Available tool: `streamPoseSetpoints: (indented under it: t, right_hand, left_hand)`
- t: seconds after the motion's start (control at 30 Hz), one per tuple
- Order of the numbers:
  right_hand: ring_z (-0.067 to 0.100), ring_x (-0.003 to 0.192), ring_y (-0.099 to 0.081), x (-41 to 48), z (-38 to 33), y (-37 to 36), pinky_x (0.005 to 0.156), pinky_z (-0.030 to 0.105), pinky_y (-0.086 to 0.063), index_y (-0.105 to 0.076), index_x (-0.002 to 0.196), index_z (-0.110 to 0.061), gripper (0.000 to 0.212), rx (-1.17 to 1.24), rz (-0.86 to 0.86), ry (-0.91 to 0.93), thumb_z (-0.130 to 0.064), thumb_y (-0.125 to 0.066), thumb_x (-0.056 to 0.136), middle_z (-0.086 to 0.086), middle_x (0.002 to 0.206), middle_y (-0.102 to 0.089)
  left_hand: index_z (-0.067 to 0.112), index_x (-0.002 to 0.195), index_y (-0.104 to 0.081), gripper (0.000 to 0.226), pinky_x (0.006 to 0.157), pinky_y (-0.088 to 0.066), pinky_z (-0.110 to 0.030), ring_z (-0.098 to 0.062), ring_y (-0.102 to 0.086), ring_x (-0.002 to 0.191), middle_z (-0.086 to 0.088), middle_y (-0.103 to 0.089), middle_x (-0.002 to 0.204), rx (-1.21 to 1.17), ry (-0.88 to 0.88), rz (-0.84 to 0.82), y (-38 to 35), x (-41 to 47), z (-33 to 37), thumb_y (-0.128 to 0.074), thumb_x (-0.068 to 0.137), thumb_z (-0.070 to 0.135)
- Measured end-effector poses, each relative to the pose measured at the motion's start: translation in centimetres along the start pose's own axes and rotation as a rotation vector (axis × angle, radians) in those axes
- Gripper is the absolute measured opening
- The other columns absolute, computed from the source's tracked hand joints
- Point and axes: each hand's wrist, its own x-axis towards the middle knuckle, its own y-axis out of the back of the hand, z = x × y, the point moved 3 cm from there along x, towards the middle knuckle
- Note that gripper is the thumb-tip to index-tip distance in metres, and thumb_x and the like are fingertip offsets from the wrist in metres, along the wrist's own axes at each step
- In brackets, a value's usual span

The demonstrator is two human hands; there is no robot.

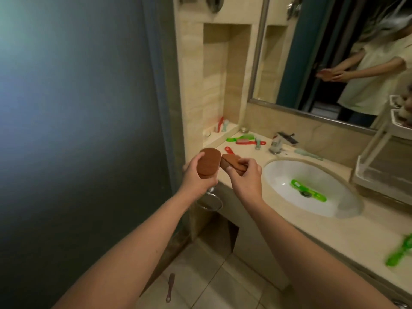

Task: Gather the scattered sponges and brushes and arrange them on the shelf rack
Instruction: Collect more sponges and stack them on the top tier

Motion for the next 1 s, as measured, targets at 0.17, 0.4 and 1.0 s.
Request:
streamPoseSetpoints:
  t: [0.17, 0.4, 1.0]
  right_hand:
    - [-0.002, 0.084, -0.05, 5.2, 0.0, 5.8, 0.074, 0.019, -0.042, -0.053, 0.108, -0.024, 0.035, -0.003, 0.093, -0.004, -0.02, -0.067, 0.076, -0.001, 0.119, -0.044]
    - [-0.002, 0.085, -0.051, 12.0, 0.9, 14.3, 0.07, 0.014, -0.042, -0.052, 0.109, -0.025, 0.038, -0.011, 0.169, 0.031, -0.014, -0.064, 0.074, -0.004, 0.117, -0.042]
    - [0.012, 0.122, -0.049, 21.7, 4.4, 31.4, 0.098, 0.02, -0.037, -0.059, 0.131, -0.019, 0.047, -0.215, 0.458, 0.119, -0.019, -0.066, 0.085, 0.0, 0.135, -0.053]
  left_hand:
    - [0.039, 0.136, -0.042, 0.07, 0.087, -0.04, -0.02, -0.015, -0.046, 0.11, -0.001, -0.029, 0.14, 0.007, -0.075, -0.029, -5.5, 3.4, 4.1, -0.073, 0.079, 0.011]
    - [0.037, 0.12, -0.054, 0.053, 0.077, -0.039, -0.004, -0.003, -0.05, 0.095, 0.004, -0.037, 0.121, -0.005, -0.208, -0.007, -14.1, 8.1, 10.0, -0.077, 0.072, 0.028]
    - [0.041, 0.116, -0.058, 0.052, 0.088, -0.049, -0.029, -0.011, -0.056, 0.104, 0.005, -0.048, 0.123, -0.053, -0.412, -0.178, -32.9, 16.5, 19.7, -0.082, 0.07, 0.037]
